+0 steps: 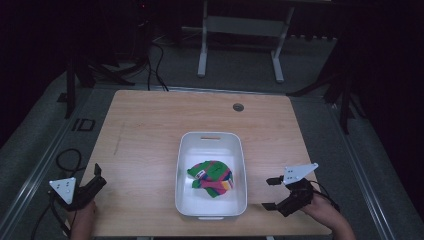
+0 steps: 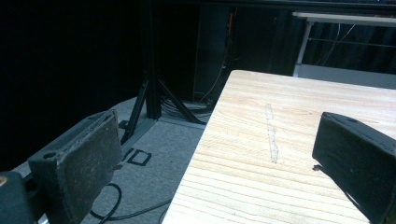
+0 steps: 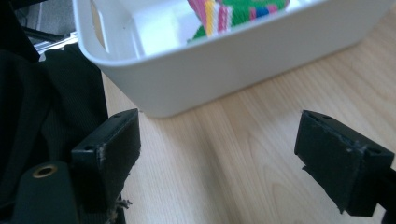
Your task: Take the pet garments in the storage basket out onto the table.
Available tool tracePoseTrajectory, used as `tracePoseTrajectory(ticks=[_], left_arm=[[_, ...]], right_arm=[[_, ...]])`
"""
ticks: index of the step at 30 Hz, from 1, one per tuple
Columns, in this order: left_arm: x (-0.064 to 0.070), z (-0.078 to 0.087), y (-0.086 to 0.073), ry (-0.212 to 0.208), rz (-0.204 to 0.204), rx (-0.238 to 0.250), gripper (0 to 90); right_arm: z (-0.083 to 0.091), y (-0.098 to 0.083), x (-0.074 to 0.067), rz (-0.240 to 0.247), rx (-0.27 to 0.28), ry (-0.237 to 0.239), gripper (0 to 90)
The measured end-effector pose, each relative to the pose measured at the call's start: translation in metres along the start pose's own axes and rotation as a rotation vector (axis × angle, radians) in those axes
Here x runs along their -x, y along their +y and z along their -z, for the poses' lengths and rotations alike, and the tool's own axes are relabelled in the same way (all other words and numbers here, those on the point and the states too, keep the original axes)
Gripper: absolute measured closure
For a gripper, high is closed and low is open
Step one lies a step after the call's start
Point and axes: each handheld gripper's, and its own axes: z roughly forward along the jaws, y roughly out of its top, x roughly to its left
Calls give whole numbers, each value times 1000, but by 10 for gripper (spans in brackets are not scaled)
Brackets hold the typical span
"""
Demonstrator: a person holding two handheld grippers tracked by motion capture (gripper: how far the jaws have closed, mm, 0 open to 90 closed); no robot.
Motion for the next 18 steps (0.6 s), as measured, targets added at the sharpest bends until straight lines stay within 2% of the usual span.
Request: tracePoseTrajectory(ticks=[7, 13, 15, 18], left_arm=[[0, 0, 0, 0, -1, 0, 18], [0, 0, 0, -1, 1, 0, 18], [0, 0, 0, -2, 2, 0, 19], [0, 0, 0, -3, 1, 2, 18]], right_arm=[[4, 22, -3, 19, 16, -3, 137], [5, 42, -6, -4, 42, -9, 120], [2, 52, -7, -6, 37, -11, 121], [-3, 60, -8, 21, 7, -9, 131]])
